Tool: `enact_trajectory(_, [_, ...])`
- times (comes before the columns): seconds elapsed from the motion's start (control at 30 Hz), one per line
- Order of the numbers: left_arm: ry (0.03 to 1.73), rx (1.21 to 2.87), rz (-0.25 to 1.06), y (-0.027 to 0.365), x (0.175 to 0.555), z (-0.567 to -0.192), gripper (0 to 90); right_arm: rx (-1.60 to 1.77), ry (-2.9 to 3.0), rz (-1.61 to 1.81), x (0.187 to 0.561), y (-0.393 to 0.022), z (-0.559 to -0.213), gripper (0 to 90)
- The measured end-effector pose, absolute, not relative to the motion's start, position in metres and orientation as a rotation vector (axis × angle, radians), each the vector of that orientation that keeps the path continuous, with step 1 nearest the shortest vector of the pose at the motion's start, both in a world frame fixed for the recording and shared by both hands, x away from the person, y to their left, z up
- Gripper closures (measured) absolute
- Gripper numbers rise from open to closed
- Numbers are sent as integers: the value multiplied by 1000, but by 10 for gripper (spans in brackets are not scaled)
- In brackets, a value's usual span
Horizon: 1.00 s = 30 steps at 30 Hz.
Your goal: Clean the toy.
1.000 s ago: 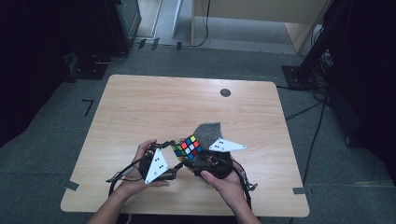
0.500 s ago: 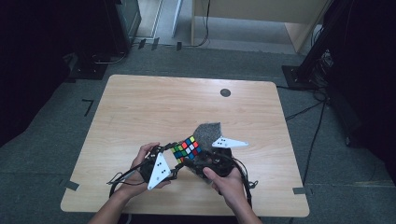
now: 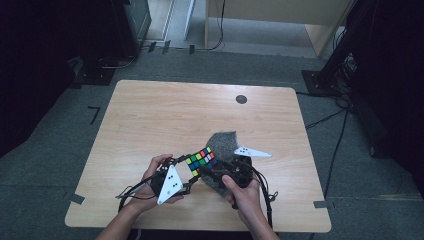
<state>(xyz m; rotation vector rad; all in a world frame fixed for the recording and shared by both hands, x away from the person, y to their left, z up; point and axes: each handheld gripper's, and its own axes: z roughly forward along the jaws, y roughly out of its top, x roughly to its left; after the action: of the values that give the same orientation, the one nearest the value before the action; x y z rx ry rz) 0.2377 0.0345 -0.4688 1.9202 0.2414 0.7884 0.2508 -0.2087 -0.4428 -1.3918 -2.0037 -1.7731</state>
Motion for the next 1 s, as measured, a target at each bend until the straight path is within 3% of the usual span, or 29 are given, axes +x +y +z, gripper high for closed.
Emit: enact_trajectory(1.0, [219,1894,775,27,236,-468,336,-1407,-1991,-1701,249,-207,-447,344])
